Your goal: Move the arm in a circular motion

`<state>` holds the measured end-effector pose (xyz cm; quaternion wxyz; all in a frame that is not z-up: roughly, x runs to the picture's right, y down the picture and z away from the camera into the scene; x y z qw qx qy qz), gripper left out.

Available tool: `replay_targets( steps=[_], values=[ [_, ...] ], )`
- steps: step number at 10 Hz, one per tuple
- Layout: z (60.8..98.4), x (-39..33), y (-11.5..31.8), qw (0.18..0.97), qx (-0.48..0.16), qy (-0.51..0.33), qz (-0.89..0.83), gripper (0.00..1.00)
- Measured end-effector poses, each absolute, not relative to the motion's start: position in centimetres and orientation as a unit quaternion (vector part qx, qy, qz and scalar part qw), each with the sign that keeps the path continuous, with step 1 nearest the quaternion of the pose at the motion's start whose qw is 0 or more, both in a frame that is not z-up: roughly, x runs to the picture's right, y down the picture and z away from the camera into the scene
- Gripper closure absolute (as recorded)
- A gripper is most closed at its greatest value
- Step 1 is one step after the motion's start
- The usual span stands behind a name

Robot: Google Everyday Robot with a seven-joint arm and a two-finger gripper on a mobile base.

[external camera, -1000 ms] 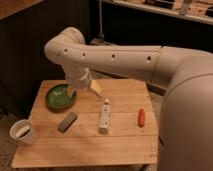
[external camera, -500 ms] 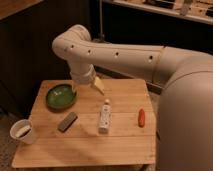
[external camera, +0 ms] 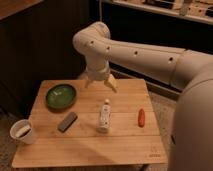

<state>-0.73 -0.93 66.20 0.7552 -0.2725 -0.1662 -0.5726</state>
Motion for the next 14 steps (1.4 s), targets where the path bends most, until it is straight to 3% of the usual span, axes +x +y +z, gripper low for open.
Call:
replay_targets(
  steps=[14],
  values=[
    [62.1,14.5,1.3,0.808,-0.249,-0.178,-0.504,0.20]
  ],
)
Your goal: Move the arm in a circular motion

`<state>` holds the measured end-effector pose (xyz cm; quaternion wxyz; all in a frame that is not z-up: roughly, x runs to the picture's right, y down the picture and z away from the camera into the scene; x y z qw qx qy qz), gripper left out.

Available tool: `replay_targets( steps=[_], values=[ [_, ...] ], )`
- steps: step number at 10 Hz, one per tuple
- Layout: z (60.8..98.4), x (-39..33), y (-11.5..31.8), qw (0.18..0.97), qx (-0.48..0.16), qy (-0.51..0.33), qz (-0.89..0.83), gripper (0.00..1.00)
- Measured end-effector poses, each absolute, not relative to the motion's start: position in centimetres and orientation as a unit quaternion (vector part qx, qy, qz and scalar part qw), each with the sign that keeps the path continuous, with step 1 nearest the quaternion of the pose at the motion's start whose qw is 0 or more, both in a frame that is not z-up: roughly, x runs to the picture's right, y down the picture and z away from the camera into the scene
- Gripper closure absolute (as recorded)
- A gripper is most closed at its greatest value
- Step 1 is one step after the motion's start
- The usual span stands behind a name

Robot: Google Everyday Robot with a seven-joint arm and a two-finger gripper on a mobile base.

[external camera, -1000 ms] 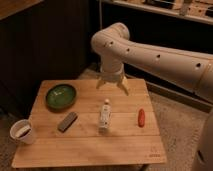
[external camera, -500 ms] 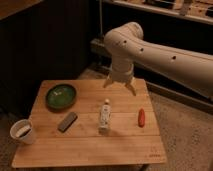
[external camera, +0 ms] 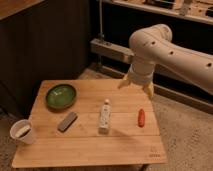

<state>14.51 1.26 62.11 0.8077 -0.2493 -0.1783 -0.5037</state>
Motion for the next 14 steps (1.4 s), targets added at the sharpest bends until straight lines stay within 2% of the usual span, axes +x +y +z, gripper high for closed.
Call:
replay_targets(
  steps=[6,8,14],
  values=[
    [56.9,15.6,7.7,0.812,-0.248,-0.176,-0.498,0.20],
    [56.5,15.6,8.9,0.807,-0.248,-0.176,-0.507,0.20],
    [52.5,10.0,15.2,0.790,-0.257,-0.163,-0.532,0.20]
  ],
)
